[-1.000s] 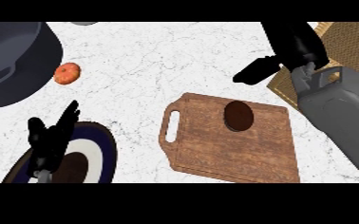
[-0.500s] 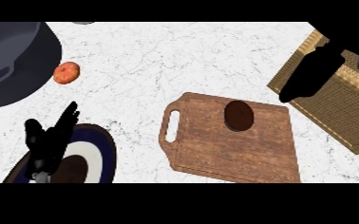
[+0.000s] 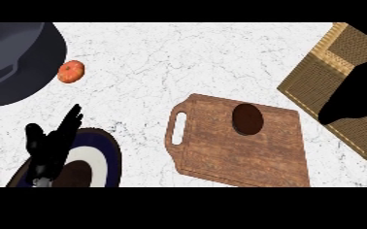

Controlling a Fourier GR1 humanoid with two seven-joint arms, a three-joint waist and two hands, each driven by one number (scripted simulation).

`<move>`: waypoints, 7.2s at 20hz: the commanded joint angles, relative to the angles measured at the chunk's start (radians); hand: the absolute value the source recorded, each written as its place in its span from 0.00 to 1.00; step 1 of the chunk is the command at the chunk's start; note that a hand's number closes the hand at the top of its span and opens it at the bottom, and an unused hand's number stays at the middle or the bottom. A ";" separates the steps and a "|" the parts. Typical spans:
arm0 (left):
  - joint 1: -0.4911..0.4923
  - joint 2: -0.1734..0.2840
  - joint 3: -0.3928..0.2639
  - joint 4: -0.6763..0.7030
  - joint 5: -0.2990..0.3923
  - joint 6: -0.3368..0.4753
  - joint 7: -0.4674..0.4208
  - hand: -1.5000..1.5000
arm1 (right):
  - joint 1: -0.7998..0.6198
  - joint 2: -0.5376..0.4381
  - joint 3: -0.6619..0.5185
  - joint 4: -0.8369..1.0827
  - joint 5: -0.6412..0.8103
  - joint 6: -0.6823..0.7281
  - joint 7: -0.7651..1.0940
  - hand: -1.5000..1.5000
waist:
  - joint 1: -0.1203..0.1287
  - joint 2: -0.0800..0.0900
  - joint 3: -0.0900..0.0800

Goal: Pick the cupcake from the cutting board and place it in the basket

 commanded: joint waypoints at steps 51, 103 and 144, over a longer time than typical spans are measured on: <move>0.057 -0.073 0.002 0.045 -0.078 -0.053 0.078 0.50 | 0.488 0.371 0.252 0.099 0.658 -0.211 -0.126 0.00 | 0.031 0.021 -0.008; 0.200 -0.091 0.103 -0.059 -0.077 -0.042 0.073 0.50 | 1.203 -0.156 0.223 -0.536 0.450 -0.795 -1.269 1.00 | -0.111 0.012 -0.004; 0.013 -0.152 0.022 0.023 -0.157 -0.075 0.120 0.50 | 0.865 -0.408 -0.583 0.467 -0.468 0.004 -1.250 1.00 | 0.080 0.036 -0.007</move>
